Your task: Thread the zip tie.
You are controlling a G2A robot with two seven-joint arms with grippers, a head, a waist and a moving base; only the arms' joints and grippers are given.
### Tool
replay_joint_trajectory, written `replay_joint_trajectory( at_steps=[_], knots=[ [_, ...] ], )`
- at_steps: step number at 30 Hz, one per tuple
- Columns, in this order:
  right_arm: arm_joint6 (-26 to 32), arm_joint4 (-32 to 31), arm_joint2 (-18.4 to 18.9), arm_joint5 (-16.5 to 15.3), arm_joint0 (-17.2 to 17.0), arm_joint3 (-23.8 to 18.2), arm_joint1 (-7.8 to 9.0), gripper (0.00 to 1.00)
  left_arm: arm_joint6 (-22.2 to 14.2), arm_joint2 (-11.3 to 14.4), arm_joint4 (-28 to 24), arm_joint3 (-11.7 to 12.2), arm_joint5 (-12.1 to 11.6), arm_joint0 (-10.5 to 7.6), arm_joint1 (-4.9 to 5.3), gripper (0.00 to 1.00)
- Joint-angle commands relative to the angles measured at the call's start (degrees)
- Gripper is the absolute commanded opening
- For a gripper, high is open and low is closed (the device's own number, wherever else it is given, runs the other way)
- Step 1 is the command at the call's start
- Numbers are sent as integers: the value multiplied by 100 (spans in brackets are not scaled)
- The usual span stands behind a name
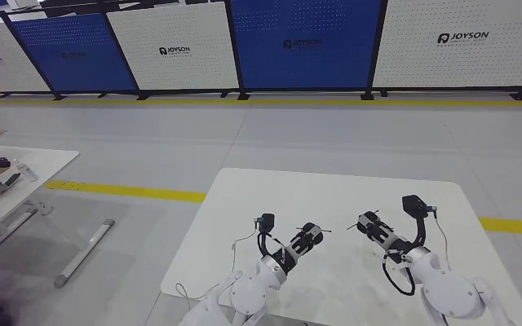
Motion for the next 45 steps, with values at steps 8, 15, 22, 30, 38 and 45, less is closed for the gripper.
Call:
replay_joint_trajectory(
  at_steps=[8, 15, 22, 30, 38, 45],
  knots=[
    [-751, -248, -453, 156, -109, -188, -93, 0, 0, 0, 0, 0, 0, 0, 0, 0],
    [-738, -220, -665, 234, -39, -95, -137, 0, 0, 0, 0, 0, 0, 0, 0, 0],
    [-758, -215, -662, 226, -45, -93, -138, 0, 0, 0, 0, 0, 0, 0, 0, 0],
    [-1011, -157, -607, 129, -211, -148, -159, 0, 0, 0, 0, 0, 0, 0, 0, 0],
    [-1149, -265, -626, 165, -230, -165, -174, 0, 0, 0, 0, 0, 0, 0, 0, 0],
    [-1159, -264, -626, 155, -235, -162, -174, 0, 0, 0, 0, 0, 0, 0, 0, 0]
  ],
)
